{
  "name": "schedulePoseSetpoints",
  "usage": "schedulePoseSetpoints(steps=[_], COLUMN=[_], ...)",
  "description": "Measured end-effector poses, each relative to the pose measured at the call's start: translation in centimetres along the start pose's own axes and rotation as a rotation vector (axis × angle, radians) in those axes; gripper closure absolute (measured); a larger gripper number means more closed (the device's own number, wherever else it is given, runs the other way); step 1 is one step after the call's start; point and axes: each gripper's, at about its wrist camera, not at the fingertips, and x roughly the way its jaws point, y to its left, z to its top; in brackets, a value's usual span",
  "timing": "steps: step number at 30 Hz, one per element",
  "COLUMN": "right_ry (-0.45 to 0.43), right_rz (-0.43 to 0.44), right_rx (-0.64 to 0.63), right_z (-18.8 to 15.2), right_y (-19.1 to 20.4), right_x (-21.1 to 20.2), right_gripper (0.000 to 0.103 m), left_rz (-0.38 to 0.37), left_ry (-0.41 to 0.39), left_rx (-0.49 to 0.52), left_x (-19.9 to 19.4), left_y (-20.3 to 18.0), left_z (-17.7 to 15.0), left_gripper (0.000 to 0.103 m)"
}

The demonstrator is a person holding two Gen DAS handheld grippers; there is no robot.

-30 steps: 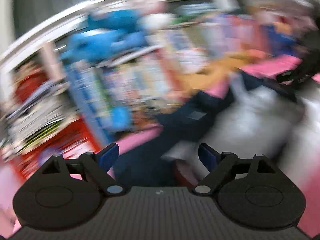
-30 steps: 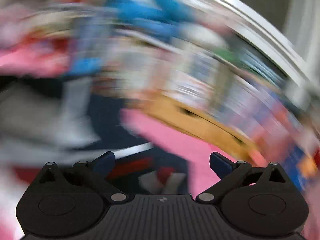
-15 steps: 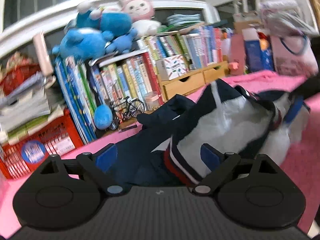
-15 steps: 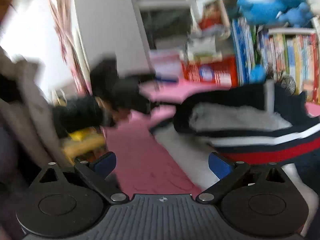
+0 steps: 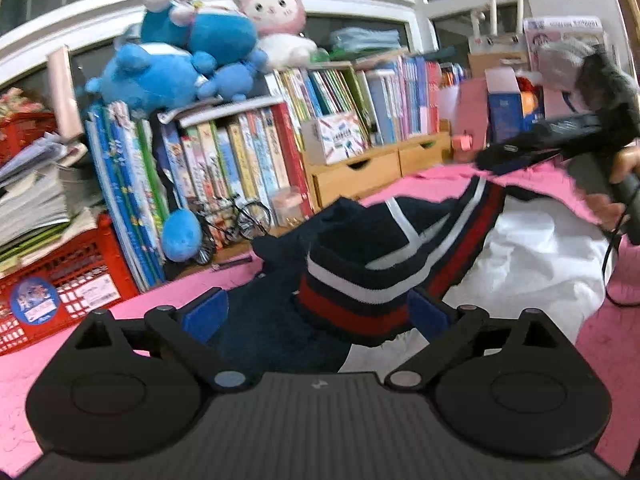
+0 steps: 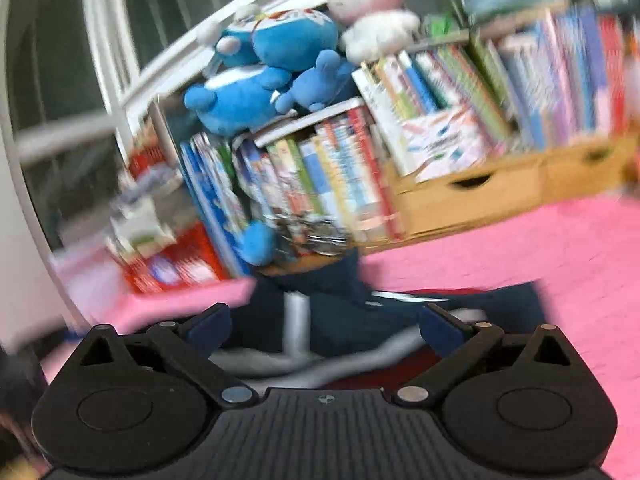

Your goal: Fold clothes

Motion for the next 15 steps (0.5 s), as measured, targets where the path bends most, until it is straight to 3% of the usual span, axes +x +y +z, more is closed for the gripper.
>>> schedulePoseSetpoints(steps=[3,5,8,11,13,15], right_ry=[0.035,0.058,0.095,0.136,0.144,0.105], right_rz=[-0.066,-0.070,-0.081,-0.356,-0.491,-0.533], right_rx=[-0.189,-0.276,-0.375,-0.535,-0.477,-0.309], right_z=[-1.3,-1.7,-2.0,-1.9,-1.0,0.4], right_y=[0.1,0.6,1.5,2.5,1.7,0.3], right_x=[-1.6,-2.2,-1.4,3.7,6.9,7.5], right_gripper=[0.002,0.002,0.000,0.000,0.000,0.000], left_rz=[0.127,0.250,0.359,0.457,0.504,0.477], left_ry=[0.071,0.119,0.120,0.149,0.155,0.134], left_rx=[0.044,0.079,-0.016,-0.162,-0.222,-0.234], left_x=[3.3,5.7,8.1,9.1,8.7,6.9], left_y=[-0.3,-0.4,1.2,3.5,4.6,5.6], left_z=[0.0,0.5,2.1,2.9,2.9,2.3], left_gripper=[0.000,0.000,0.000,0.000,0.002,0.002])
